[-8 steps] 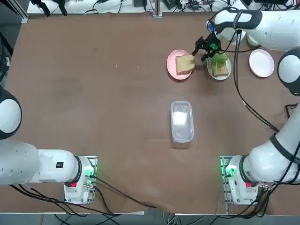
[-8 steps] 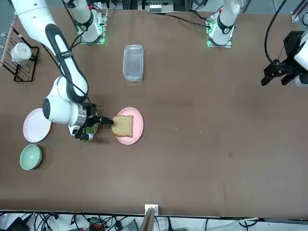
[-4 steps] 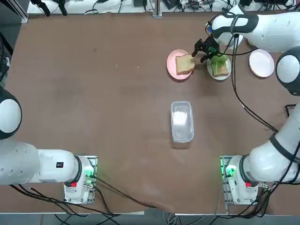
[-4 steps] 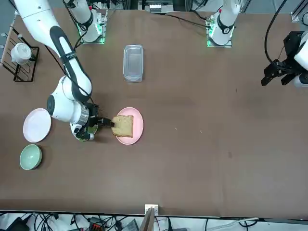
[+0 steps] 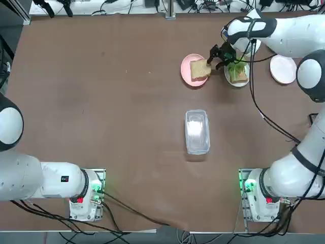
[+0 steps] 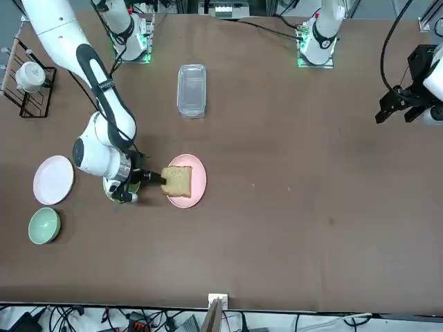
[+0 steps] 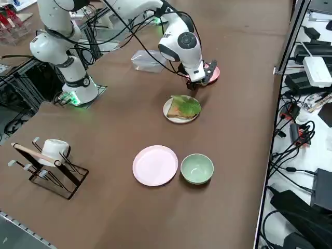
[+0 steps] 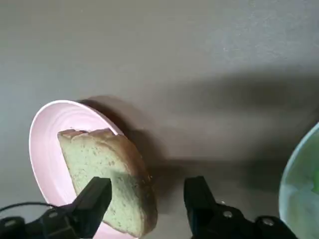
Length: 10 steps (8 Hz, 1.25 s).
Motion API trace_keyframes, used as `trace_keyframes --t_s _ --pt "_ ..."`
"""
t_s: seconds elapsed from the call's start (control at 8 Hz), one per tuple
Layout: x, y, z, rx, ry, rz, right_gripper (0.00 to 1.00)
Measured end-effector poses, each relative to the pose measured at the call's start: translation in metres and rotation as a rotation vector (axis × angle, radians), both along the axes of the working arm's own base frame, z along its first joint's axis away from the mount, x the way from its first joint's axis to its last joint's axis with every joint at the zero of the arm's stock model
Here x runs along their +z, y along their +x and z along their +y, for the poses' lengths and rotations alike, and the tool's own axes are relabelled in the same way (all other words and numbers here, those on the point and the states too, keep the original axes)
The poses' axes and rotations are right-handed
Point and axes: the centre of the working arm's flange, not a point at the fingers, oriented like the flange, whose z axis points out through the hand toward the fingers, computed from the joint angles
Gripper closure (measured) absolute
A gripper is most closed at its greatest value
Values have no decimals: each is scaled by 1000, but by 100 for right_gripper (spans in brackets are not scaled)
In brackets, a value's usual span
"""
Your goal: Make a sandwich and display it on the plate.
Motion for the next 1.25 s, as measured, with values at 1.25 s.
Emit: trace_keyframes --t_s 1.25 --pt "-2 -3 13 11 0 -9 42"
